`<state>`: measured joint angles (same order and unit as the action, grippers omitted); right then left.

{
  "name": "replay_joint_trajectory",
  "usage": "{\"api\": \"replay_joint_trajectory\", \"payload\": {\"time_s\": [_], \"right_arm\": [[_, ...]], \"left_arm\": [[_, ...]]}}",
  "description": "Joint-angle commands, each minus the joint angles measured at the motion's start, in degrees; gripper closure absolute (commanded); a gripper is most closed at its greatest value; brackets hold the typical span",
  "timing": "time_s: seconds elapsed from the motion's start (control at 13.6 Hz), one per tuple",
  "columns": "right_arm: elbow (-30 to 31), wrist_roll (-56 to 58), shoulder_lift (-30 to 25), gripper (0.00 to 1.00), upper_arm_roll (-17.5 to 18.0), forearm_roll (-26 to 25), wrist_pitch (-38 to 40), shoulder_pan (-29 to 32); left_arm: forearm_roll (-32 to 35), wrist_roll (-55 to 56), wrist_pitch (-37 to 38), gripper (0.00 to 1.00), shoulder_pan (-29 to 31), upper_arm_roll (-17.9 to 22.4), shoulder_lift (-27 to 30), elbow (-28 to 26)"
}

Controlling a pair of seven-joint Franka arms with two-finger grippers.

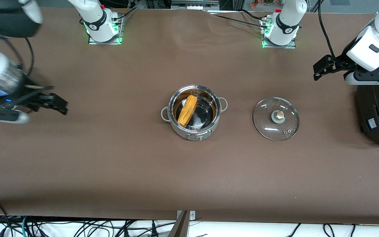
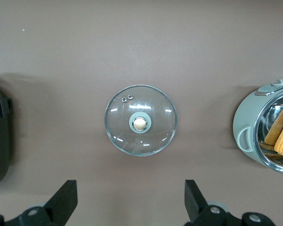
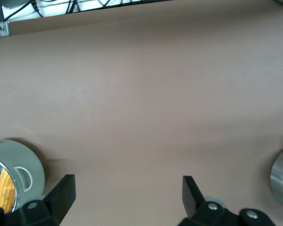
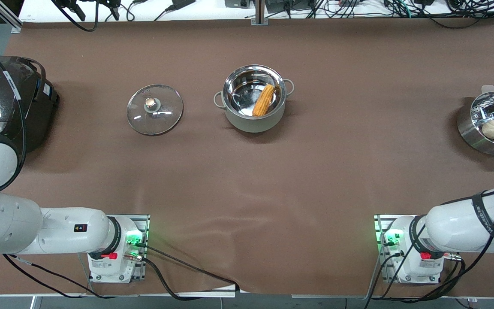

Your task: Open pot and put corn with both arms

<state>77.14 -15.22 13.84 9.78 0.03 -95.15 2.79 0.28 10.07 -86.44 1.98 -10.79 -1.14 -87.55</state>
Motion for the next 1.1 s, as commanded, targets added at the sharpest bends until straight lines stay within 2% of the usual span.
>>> {"api": "replay_joint_trajectory", "payload": {"time_s": [0.0, 0.22, 0.44, 0.59, 0.81, 1.03], "right_arm": [[5.47, 6.85, -4.78, 0.00, -6.08, 6.37, -0.48, 0.29], [6.36, 9.77, -6.72, 0.00, -7.06, 4.90, 0.67, 0.64], [7.67, 11.88, -8.47, 0.00, -6.53, -0.11, 1.90, 0.55], [8.90, 11.97, -9.53, 0.00, -6.44, -0.47, 2.16, 0.64], [10.49, 11.97, -10.68, 0.00, -3.82, -4.85, 4.09, 0.64], [8.92, 11.88, -9.01, 0.00, -3.10, -5.66, 5.23, 0.20]], "left_arm": [[-0.55, 0.47, 0.22, 0.00, 0.57, -0.63, -0.53, 1.33], [-0.55, 0.65, 0.22, 0.00, 0.48, -0.63, -0.53, 1.33], [-0.55, 0.91, 0.14, 0.00, 0.22, -0.72, -0.53, 1.33], [-0.55, 0.83, 0.14, 0.00, 0.39, -0.63, -0.53, 1.33], [-0.55, 0.91, 0.14, 0.00, 0.39, -0.63, -0.53, 1.33], [-0.55, 0.91, 0.14, 0.00, 0.30, -0.63, -0.53, 1.33]]}}
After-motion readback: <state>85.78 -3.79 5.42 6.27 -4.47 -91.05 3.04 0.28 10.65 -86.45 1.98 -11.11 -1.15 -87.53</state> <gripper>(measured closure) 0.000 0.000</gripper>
